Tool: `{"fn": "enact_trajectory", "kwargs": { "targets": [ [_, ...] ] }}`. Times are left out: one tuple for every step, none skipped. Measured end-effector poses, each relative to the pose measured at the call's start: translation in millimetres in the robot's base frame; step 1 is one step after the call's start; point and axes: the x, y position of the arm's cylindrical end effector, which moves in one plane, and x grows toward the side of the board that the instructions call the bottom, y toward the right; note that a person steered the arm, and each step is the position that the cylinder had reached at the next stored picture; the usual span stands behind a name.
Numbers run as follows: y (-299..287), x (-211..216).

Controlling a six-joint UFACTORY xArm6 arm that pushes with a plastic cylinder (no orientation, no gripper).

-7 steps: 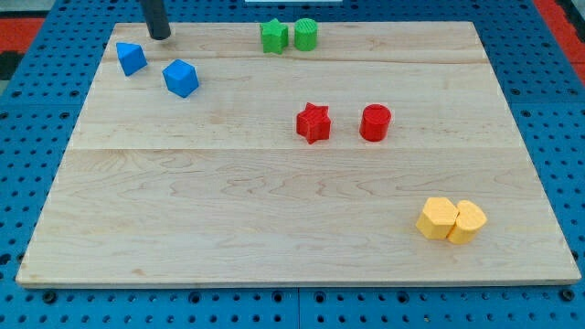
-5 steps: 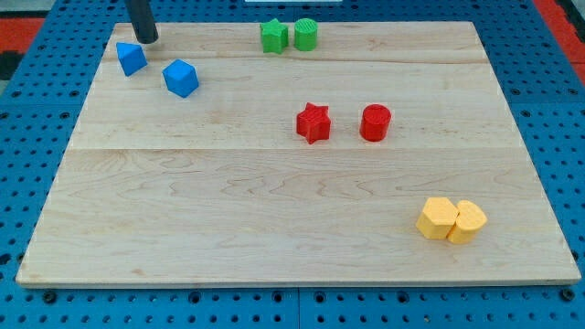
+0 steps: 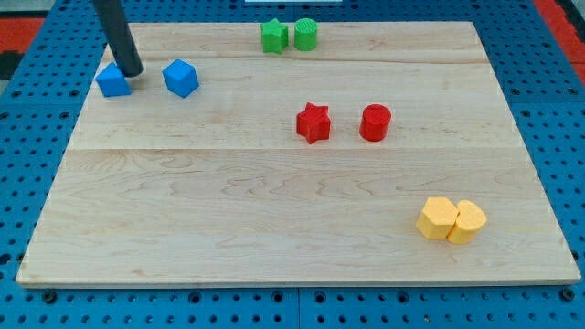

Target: Slide the blue triangle at the center left of the board

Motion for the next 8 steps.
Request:
{"fn": "enact_trajectory", "kwargs": {
  "targets": [
    [14,-43],
    [-39,-23],
    [-27,19],
    [31,38],
    [38,79],
    [-3,61],
    [0,21],
    [41,-8]
  ]
}}
